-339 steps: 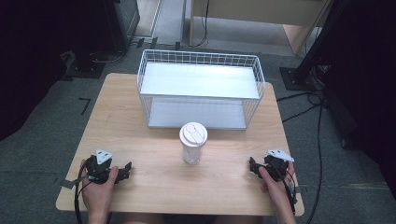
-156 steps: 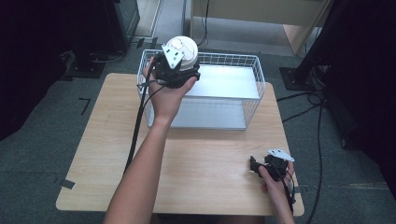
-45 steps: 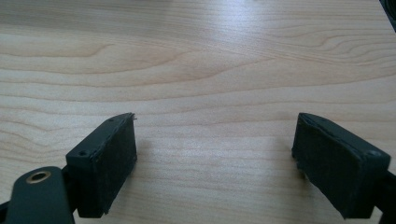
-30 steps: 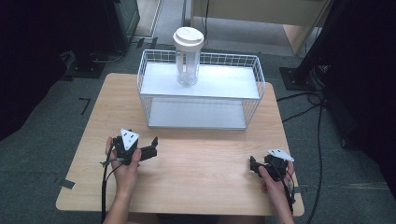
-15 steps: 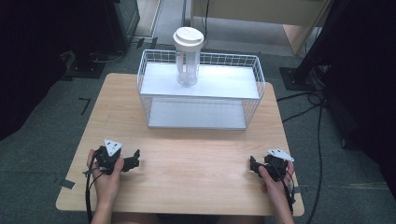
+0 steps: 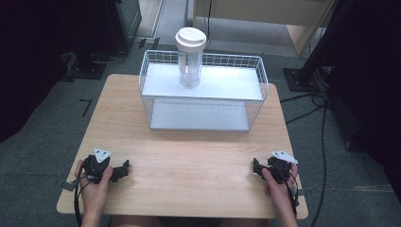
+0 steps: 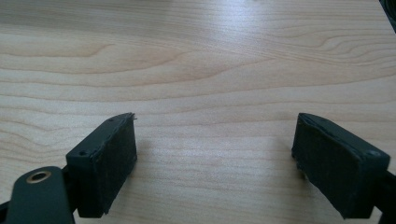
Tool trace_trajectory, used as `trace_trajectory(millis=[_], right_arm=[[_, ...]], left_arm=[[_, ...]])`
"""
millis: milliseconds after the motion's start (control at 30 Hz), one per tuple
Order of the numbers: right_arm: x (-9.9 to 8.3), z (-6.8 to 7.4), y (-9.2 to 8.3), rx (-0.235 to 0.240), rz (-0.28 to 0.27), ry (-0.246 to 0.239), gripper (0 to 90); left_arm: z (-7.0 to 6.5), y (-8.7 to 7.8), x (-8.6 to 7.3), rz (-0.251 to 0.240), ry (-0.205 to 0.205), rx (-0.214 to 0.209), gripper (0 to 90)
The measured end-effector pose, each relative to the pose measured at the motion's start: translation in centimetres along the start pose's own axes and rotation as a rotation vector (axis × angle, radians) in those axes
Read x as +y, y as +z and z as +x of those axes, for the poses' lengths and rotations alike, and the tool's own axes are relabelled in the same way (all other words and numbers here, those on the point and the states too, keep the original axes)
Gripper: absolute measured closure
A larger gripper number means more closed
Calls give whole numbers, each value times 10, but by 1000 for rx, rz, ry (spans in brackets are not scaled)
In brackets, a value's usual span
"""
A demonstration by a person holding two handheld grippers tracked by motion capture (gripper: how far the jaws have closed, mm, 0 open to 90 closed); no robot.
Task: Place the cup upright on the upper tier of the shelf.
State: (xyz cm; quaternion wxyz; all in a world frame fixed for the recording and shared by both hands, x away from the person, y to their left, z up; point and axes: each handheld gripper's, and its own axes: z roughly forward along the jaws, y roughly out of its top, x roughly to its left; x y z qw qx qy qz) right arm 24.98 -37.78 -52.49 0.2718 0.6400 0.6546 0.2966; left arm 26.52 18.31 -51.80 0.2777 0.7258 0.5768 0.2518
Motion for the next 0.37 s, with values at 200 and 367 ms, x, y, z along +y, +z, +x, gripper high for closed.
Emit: trace_trajectory(millis=[200,367], right_arm=[[0,0,0,1,-1,-1,139],[0,0,0,3,-1,-2,139]], left_arm=[[3,1,0,8,-28,-22,12],[3,1,0,9,-27,-22,12]])
